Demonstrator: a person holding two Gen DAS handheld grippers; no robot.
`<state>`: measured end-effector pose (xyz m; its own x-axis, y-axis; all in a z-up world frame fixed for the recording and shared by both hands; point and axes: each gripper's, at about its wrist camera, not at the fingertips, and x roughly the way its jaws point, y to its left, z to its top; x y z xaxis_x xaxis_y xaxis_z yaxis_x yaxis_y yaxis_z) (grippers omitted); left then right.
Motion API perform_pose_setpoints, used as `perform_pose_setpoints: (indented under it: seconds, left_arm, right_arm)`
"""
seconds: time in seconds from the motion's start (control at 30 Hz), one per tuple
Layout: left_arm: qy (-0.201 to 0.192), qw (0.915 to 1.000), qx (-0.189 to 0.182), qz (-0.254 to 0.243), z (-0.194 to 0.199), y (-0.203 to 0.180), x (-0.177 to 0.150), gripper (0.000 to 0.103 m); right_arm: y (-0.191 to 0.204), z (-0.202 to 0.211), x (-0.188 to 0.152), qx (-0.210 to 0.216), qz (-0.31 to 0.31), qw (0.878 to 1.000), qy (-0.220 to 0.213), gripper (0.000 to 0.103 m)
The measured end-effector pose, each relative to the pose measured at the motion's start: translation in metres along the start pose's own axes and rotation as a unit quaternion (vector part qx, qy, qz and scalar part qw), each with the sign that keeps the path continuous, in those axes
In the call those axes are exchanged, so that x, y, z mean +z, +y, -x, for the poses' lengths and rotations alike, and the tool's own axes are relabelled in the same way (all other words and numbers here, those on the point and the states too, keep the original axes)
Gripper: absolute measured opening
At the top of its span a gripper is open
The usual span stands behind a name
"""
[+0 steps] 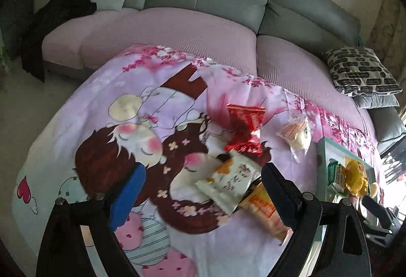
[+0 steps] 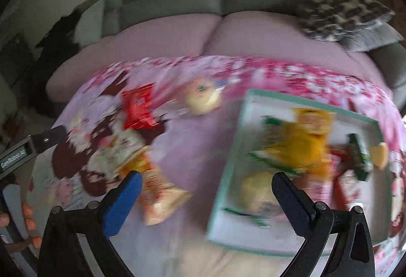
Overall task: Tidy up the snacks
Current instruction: 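Grasp the cream bag with the left gripper while the right grasps the orange-yellow bread bag, then carry both bags over the tray and open both grippers to release them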
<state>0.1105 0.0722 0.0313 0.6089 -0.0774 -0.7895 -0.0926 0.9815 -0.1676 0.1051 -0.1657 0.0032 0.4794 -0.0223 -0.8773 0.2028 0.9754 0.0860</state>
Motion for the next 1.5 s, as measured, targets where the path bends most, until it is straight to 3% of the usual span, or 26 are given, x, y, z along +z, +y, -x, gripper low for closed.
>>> perform_pose_setpoints:
  seconds: [0.17,0.43,0.77,1.0,1.07,1.17,1.37,1.5]
  left_arm:
    - [0.018,0.9996,-0.006,-0.018,-0.011,0.008,-0.009,0.093]
    - [0.06,0.9974,-0.015,-0.037,-0.044,0.013,-0.02,0.093]
    - [0.101,0.9898,-0.051,-0.086,-0.083,-0.016,-0.016,0.093]
    - [0.13,0.9836,-0.055,-0.113,-0.107,-0.036,-0.015,0.093]
    - [0.137,0.982,-0.056,-0.117,-0.112,-0.04,-0.016,0.092]
    - [0.139,0.9815,-0.046,-0.124,-0.117,-0.044,-0.016,0.09]
    - [0.131,0.9826,-0.037,-0.127,-0.118,-0.049,-0.015,0.064]
    - [0.128,0.9837,-0.048,-0.117,-0.113,-0.047,-0.014,0.054]
  right_arm:
    - [0.045,-0.033,-0.01,0.02,0.052,0.998,0.04,0.103]
    - [0.07,-0.078,-0.023,0.01,0.095,0.991,0.091,0.103]
    - [0.054,-0.092,-0.015,-0.02,0.055,0.995,0.077,0.103]
    - [0.04,-0.086,-0.011,-0.031,0.024,0.997,0.064,0.081]
    - [0.035,-0.086,-0.01,-0.022,0.011,0.997,0.067,0.065]
    - [0.033,-0.086,-0.011,-0.018,0.005,0.998,0.068,0.057]
    - [0.036,-0.08,-0.013,-0.001,0.001,0.998,0.065,0.04]
    - [0.039,-0.076,-0.014,0.013,0.0,0.998,0.065,0.039]
